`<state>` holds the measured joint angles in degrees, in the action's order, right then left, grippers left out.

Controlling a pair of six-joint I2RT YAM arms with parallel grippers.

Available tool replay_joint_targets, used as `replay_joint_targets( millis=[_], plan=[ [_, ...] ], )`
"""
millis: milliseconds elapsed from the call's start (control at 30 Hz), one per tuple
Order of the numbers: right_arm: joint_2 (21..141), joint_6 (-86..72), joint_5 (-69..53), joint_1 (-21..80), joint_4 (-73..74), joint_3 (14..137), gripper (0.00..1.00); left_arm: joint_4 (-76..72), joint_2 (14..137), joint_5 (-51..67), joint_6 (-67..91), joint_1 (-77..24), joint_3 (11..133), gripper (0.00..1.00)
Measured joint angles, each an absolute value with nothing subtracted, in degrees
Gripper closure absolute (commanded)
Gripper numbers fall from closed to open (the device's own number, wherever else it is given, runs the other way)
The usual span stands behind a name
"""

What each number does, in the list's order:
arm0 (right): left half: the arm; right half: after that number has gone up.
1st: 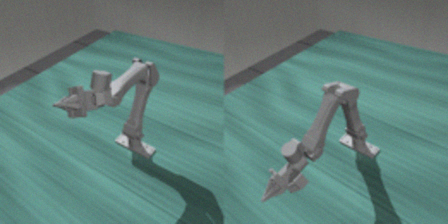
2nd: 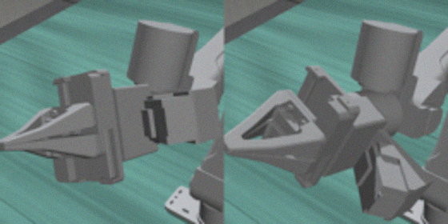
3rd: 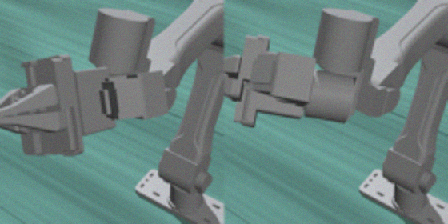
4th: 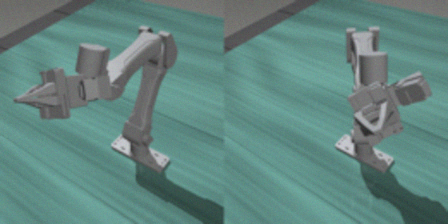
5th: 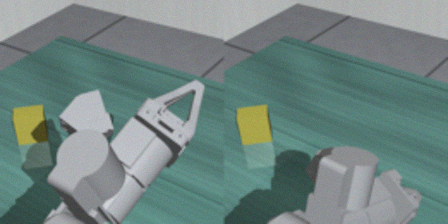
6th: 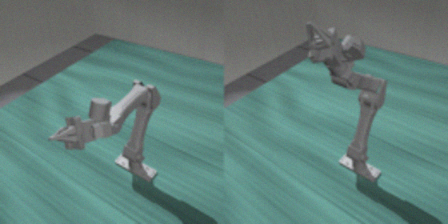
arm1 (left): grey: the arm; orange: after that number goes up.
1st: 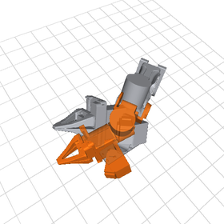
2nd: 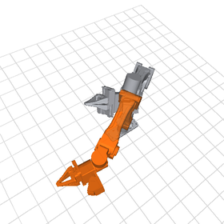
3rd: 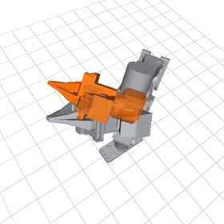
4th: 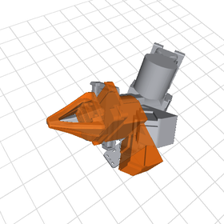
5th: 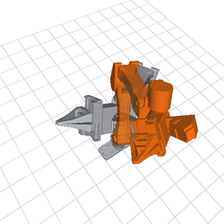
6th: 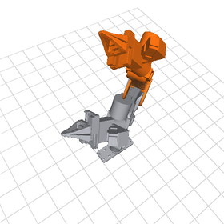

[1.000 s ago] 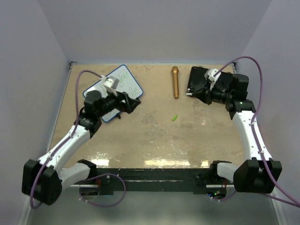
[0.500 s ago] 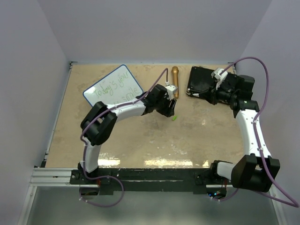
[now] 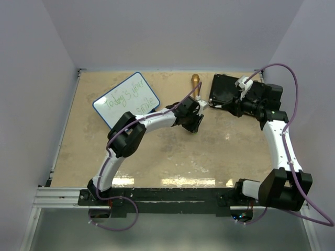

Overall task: Write a sentence on the whiteboard
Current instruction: Close the whiteboard marker at the center of the board.

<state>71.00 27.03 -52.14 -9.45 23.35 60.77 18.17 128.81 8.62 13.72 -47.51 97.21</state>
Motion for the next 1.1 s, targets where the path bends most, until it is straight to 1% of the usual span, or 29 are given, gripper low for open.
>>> replay_joint_targets(
  millis=[100, 367, 467, 533, 567, 600, 667, 800, 933, 1100],
  plan=[
    [71.0, 27.0, -52.2, -9.5, 23.4, 60.8, 1.0, 20.3, 129.6, 8.4, 13.3, -47.7, 99.0, 0.7],
    [71.0, 27.0, -52.1, -9.5, 23.4, 60.8, 1.0, 24.8, 130.7, 5.8, 11.3, -48.8, 101.9, 0.71],
    [71.0, 27.0, -52.1, -9.5, 23.4, 60.8, 1.0, 25.6, 130.7, 4.0, 10.9, -49.8, 102.1, 0.76],
    [71.0, 27.0, -52.0, -9.5, 23.4, 60.8, 1.0, 25.8, 130.7, 2.8, 10.7, -50.3, 102.1, 0.84],
    [71.0, 27.0, -52.0, -9.5, 23.4, 60.8, 1.0, 25.7, 130.7, 2.3, 10.7, -50.4, 102.0, 0.91],
    [71.0, 27.0, -52.0, -9.5, 23.4, 60.8, 1.0, 25.6, 130.7, 2.1, 10.7, -50.5, 101.8, 1.0],
    [71.0, 27.0, -52.0, -9.5, 23.4, 60.8, 1.0, 24.6, 129.8, 1.8, 10.8, -50.6, 100.5, 1.0],
    [71.3, 27.0, -52.0, -9.5, 23.4, 60.8, 1.0, 21.1, 126.2, 2.0, 10.2, -50.3, 94.2, 1.0],
    [71.9, 27.0, -52.0, -9.5, 23.4, 60.8, 1.0, 16.1, 119.8, 3.5, 8.1, -49.0, 83.6, 1.0],
    [72.9, 27.0, -53.1, -9.1, 23.6, 60.8, 1.0, 9.5, 110.4, 5.3, 1.9, -46.2, 69.5, 1.0]
  ],
)
